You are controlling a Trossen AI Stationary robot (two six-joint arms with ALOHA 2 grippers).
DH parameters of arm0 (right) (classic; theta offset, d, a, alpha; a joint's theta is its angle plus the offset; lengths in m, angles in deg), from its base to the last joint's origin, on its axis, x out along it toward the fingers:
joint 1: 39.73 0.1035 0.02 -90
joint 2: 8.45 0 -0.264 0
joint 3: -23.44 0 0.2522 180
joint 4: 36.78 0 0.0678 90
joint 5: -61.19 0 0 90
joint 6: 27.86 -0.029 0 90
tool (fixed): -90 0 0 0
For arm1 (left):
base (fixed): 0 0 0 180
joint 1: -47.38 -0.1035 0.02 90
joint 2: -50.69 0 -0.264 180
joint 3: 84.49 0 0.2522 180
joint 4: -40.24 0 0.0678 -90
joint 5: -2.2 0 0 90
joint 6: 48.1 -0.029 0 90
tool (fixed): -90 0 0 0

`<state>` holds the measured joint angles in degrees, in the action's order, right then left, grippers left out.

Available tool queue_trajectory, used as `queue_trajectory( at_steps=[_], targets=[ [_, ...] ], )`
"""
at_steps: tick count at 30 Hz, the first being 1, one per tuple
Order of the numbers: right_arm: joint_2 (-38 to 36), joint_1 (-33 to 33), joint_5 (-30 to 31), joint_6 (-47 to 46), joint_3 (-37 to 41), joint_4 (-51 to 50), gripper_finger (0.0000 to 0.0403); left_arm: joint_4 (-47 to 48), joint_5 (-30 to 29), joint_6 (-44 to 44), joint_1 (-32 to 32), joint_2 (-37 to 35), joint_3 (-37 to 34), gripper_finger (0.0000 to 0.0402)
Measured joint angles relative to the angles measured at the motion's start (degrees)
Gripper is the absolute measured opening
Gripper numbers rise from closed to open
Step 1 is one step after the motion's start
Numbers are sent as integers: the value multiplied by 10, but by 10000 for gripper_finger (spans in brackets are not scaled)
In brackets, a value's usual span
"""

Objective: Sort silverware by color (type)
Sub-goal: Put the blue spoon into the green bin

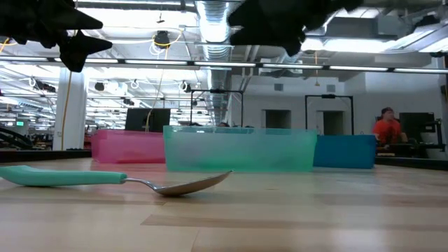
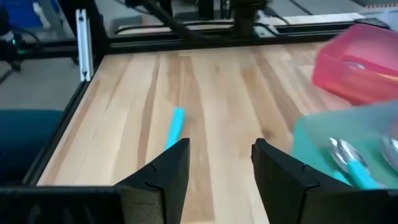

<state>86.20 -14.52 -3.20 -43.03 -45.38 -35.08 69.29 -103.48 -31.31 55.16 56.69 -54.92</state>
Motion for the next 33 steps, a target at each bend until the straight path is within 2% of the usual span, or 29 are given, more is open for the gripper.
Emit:
queue_trajectory(
  at_steps=[6, 11, 15, 19, 24, 29, 33],
  targets=[
    [79, 5, 1, 16, -115, -96, 193, -3, 0, 9, 0, 0, 0, 214],
    [107, 6, 0, 19, -159, -108, 193, -11, 4, 10, 0, 0, 0, 214],
    [107, 6, 1, 17, -161, -116, 193, -26, 15, 11, 0, 0, 0, 214],
    [107, 5, 19, 16, -159, -171, 193, -33, 19, 11, 0, 0, 0, 214],
    [107, 11, 24, -39, -159, -221, 193, -33, 27, 15, 0, 0, 0, 214],
    [107, 29, 35, -55, -159, -222, 193, -32, 34, 15, 0, 0, 0, 214],
    [145, 43, 30, -81, -160, -227, 193, -32, 34, 15, 0, 0, 0, 214]
  ],
)
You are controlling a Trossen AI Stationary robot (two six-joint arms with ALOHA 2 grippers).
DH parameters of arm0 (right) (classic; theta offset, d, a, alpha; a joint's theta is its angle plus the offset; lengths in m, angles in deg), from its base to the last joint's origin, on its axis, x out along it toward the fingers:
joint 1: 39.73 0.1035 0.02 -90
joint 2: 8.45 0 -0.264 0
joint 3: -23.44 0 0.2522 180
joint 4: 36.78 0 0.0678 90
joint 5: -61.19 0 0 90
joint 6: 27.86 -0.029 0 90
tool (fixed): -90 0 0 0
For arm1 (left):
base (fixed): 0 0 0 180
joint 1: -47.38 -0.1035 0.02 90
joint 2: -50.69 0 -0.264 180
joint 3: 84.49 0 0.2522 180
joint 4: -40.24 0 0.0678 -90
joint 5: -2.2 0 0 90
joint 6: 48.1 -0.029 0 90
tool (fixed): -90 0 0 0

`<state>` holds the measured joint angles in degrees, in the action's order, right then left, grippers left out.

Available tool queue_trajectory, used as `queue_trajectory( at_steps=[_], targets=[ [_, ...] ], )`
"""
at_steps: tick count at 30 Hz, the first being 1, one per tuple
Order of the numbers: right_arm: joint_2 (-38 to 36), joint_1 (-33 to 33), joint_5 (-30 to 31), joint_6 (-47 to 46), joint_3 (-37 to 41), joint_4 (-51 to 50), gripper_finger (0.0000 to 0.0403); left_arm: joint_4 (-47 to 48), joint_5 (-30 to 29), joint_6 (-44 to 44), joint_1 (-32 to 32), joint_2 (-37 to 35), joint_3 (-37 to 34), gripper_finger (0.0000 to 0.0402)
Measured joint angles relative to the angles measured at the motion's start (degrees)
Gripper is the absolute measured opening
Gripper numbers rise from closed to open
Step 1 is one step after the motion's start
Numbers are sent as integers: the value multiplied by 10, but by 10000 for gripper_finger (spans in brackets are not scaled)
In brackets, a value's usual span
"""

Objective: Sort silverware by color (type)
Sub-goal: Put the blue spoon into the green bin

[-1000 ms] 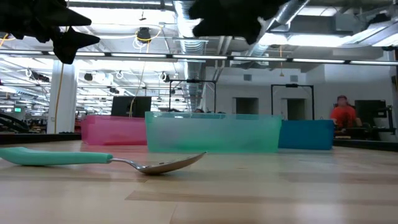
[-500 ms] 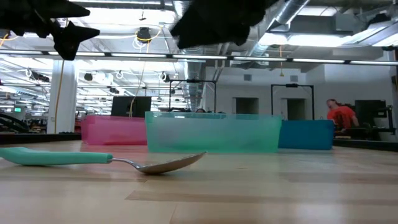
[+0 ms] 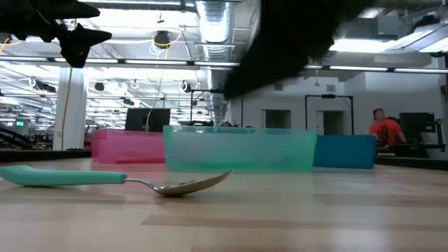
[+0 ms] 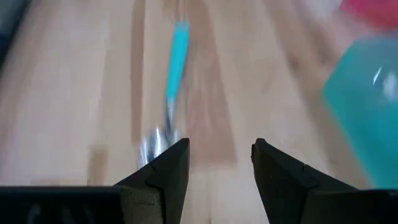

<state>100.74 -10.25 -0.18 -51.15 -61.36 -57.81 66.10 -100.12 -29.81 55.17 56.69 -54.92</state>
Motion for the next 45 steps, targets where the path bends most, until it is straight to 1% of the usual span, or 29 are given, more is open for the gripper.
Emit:
queue_trajectory(
  at_steps=[2, 6, 9, 11, 14, 16, 22, 26, 31, 34, 43, 45],
  targets=[
    [29, 9, -3, -3, -6, 0, 193, 0, 0, 0, 0, 0, 0, 214],
    [61, 28, -28, 14, -33, 8, 193, -2, 0, 0, 0, -1, 0, 214],
    [68, 44, -32, 46, -41, 0, 193, -5, 0, 4, 0, 0, 0, 214],
    [80, 48, -27, 60, -49, 18, 193, -3, 0, 9, 0, -1, 0, 214],
    [82, 52, -1, 90, -45, 10, 193, -5, -1, 14, 0, 0, 0, 214],
    [91, 52, -2, 97, -49, 26, 193, -4, 0, 18, 0, 0, 0, 214],
    [93, 40, -17, 103, -46, 20, 195, 0, -1, 19, 0, 0, 0, 214],
    [93, 32, -19, 144, -46, 33, 213, 1, -1, 19, 0, 0, 0, 214],
    [105, 18, -72, 141, -47, 39, 246, 2, -1, 19, 0, 0, 0, 214],
    [112, 16, -87, 147, -46, 41, 260, 3, -1, 19, 0, 0, 0, 214],
    [121, 5, -95, 149, -47, 24, 265, 6, -1, 18, 0, 0, 0, 214],
    [121, 1, -105, 150, -46, 23, 265, 6, -1, 17, 0, 0, 0, 214]
  ],
)
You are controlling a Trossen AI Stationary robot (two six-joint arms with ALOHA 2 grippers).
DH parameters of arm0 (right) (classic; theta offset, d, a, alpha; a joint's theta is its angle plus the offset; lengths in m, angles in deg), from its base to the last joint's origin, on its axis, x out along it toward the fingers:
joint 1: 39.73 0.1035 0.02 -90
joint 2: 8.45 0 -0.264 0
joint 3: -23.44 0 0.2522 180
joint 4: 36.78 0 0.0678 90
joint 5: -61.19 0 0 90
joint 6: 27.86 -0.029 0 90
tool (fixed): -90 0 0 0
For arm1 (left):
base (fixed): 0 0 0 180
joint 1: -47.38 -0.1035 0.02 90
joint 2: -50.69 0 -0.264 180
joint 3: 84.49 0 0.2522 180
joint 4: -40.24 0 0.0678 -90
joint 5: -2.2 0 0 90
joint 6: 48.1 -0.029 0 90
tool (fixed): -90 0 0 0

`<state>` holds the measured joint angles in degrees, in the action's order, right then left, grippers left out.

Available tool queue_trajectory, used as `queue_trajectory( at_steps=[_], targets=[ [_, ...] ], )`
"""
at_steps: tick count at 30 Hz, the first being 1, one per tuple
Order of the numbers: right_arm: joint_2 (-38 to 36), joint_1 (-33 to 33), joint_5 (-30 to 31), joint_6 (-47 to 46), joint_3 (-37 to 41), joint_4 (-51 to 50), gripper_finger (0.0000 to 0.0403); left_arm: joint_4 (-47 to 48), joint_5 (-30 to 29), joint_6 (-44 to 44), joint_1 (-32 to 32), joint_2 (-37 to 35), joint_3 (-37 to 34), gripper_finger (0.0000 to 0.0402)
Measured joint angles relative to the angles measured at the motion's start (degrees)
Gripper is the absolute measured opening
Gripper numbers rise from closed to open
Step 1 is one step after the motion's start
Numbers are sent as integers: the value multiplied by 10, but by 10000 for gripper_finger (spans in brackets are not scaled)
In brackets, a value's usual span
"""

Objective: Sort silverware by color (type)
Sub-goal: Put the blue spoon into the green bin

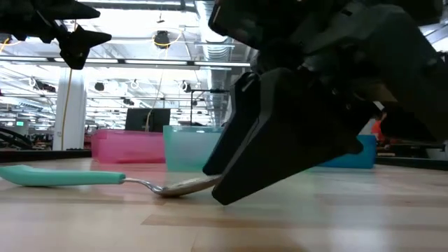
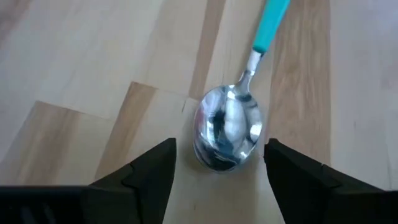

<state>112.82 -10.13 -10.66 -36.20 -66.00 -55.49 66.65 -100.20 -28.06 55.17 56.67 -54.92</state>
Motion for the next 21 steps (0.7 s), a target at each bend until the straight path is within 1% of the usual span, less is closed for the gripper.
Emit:
queue_trajectory(
  at_steps=[2, 5, 15, 21],
  targets=[
    [0, -7, -22, -3, 0, -2, 265, 0, 0, 0, 0, 0, 0, 214],
    [0, -13, -32, -2, 0, -4, 265, 0, 0, -1, 0, 0, 0, 214],
    [0, -23, -32, 40, 0, 6, 246, 9, 0, -3, 0, 0, 0, 214],
    [0, -31, -32, 40, 0, 6, 230, 9, 0, -3, 0, 0, 0, 214]
  ],
)
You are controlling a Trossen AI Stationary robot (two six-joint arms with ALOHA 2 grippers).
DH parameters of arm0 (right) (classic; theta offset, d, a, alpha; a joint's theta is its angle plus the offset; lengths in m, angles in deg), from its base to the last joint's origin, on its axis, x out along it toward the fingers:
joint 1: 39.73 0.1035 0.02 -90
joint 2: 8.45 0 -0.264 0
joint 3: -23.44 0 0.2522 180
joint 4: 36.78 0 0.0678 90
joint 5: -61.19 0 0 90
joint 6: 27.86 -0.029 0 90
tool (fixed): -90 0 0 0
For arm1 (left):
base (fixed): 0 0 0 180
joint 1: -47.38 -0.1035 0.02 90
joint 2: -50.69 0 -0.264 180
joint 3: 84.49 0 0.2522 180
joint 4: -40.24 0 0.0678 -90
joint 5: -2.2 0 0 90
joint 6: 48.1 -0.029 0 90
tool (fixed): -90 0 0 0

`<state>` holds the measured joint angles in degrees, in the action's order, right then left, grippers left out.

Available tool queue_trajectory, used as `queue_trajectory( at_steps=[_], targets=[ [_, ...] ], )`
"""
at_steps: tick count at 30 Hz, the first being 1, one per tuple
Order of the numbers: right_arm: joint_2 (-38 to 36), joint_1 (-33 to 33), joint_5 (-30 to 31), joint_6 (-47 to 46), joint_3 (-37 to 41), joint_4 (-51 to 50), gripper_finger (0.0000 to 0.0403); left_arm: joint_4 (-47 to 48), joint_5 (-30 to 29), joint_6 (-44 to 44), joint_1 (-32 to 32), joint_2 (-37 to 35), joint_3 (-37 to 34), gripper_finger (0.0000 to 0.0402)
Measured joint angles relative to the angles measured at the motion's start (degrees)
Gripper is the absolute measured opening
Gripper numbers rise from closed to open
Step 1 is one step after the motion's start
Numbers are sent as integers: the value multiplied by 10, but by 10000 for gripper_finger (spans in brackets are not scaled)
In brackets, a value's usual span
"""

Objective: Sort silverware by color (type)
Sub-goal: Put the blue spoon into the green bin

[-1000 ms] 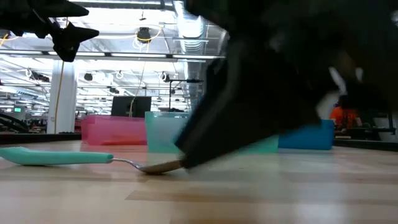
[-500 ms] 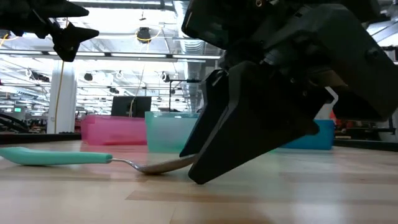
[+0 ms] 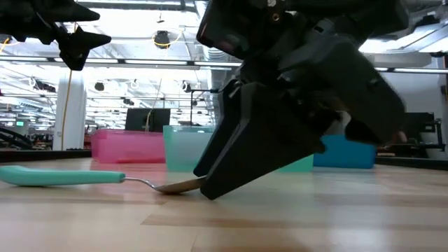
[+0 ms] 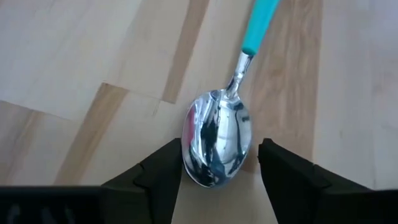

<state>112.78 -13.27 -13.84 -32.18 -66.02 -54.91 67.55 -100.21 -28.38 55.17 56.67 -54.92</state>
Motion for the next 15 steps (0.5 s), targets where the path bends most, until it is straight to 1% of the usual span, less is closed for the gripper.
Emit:
queue_trajectory(
  at_steps=[3, 6, 15],
  targets=[
    [0, 0, 1, -1, 0, 0, 215, 0, 0, 0, 0, 0, 0, 214],
    [0, 0, 1, -1, 0, 0, 192, 0, 0, -3, 0, 0, 0, 214],
    [0, 0, 1, -5, 0, 0, 85, 0, 0, -10, 0, 0, 0, 214]
  ],
)
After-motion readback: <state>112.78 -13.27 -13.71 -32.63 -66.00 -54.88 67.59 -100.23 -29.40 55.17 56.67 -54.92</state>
